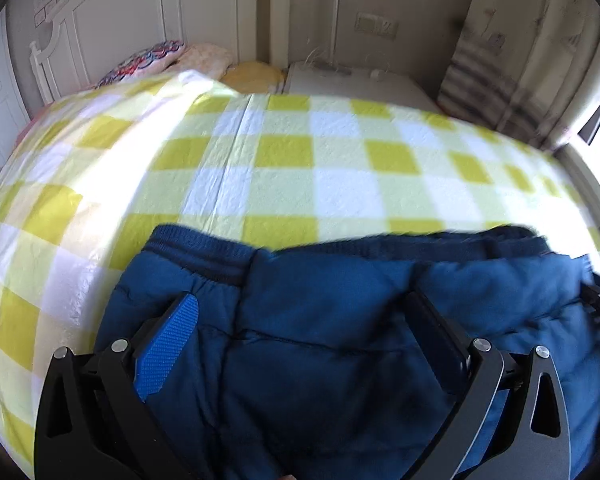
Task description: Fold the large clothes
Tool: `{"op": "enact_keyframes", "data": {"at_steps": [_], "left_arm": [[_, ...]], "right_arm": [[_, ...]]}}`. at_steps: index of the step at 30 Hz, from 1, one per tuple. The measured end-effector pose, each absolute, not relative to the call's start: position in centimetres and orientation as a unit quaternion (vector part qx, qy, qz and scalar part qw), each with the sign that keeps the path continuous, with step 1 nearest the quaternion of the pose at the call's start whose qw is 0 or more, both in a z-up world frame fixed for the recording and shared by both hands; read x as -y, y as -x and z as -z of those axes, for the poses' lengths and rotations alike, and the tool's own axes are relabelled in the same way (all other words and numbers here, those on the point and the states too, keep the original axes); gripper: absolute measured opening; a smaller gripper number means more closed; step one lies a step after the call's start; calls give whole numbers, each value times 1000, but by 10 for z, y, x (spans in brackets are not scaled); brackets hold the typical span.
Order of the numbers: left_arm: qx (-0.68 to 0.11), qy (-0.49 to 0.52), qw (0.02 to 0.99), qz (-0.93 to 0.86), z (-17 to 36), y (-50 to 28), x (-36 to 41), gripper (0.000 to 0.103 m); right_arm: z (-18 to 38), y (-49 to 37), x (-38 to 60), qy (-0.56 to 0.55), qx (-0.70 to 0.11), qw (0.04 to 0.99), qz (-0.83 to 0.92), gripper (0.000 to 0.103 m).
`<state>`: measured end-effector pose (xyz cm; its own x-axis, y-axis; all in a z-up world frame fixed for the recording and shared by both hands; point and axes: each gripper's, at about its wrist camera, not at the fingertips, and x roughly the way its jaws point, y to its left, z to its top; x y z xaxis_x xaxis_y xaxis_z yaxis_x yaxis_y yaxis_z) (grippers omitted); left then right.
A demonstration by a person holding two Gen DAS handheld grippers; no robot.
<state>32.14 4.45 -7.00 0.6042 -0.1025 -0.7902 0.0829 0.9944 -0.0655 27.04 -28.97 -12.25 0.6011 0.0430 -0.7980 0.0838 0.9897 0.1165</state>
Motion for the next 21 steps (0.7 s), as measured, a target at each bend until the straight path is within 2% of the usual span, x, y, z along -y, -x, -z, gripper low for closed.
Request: {"op": "enact_keyframes", "data": {"at_steps": [2,5,8,9,15,19,21], "left_arm": [[-416,6,906,80,46,-310,-24,99],[-390,-81,911,104,30,-299,36,99],[-455,-155,873,91,81,-318,81,99],[-454,-145,874,94,92,-321,81,99],[-453,-107,875,130,82,-322,57,99],[-433,-39,899,61,52,-332,-24,99],[-450,-35,892,20,62,-339,-58,99]], "right_arm": [[123,-270,289,-71,-443,894,12,96],[123,-268,290,-70,-440,895,13,96],[123,-266,292,-78,-436,896,9,96],[122,-265,293,-83,-433,898,6,96],[122,-263,296,-94,-429,898,3,97],[122,-262,298,-102,-427,899,1,97],[122,-262,299,-104,-427,898,0,97]]}}
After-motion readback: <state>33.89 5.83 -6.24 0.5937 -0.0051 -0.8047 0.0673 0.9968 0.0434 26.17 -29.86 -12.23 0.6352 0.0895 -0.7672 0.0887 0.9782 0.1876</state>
